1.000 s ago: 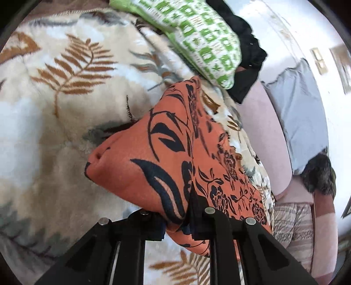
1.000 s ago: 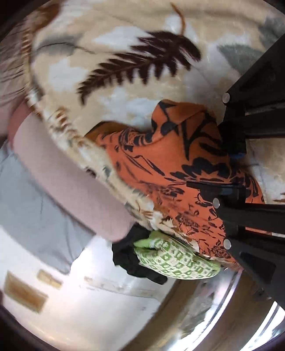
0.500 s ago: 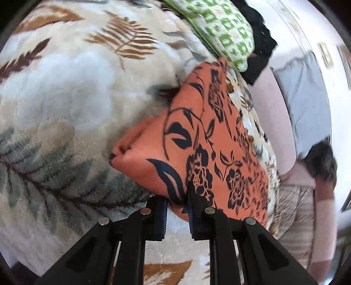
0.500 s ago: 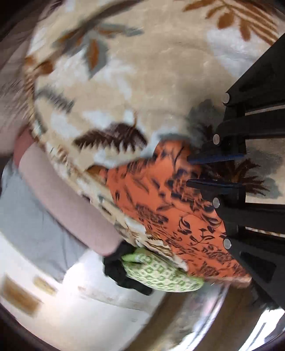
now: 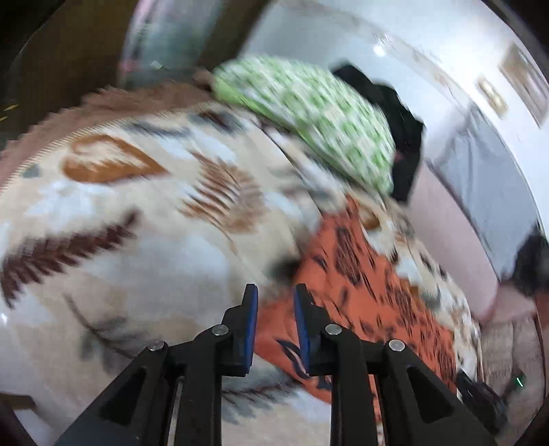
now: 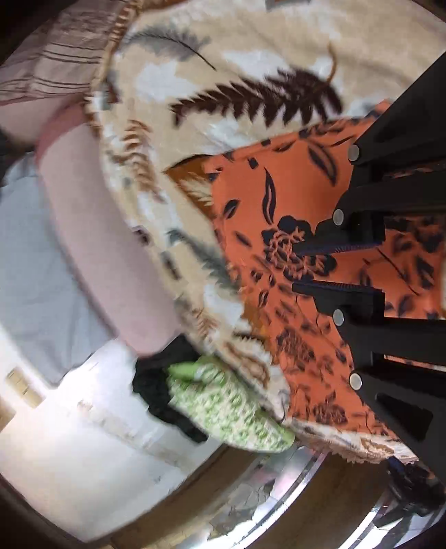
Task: Fold small clothes
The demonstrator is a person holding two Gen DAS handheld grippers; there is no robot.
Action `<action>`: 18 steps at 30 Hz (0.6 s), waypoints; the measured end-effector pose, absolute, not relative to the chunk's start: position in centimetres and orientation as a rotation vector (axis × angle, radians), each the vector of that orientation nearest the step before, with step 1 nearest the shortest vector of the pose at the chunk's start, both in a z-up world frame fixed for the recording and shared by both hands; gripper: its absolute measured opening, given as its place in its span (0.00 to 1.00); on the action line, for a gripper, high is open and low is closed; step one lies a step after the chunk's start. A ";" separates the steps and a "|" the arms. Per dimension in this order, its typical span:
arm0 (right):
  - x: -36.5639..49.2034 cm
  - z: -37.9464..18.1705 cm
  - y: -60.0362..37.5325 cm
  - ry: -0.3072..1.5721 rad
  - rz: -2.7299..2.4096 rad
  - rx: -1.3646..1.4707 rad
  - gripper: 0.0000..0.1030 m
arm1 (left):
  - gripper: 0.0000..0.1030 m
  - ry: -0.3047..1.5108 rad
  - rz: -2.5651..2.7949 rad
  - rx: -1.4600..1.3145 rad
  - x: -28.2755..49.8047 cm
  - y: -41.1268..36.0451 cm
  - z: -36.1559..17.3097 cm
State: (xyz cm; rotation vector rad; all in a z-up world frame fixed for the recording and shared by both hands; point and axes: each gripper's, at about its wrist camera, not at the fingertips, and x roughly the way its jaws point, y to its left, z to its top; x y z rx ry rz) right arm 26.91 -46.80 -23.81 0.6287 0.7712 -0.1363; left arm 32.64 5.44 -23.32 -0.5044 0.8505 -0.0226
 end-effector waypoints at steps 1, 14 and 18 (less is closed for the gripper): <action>27.8 -25.5 -47.1 0.816 -0.155 0.629 0.16 | 0.21 0.898 -0.046 -0.481 33.4 4.5 -24.3; 28.4 -25.6 -41.6 0.773 0.030 0.592 0.16 | 0.24 1.010 0.049 -0.599 32.9 5.7 -26.2; 29.7 -28.7 -37.5 0.920 0.140 0.592 0.17 | 0.54 1.025 0.025 -0.717 29.5 6.0 -27.4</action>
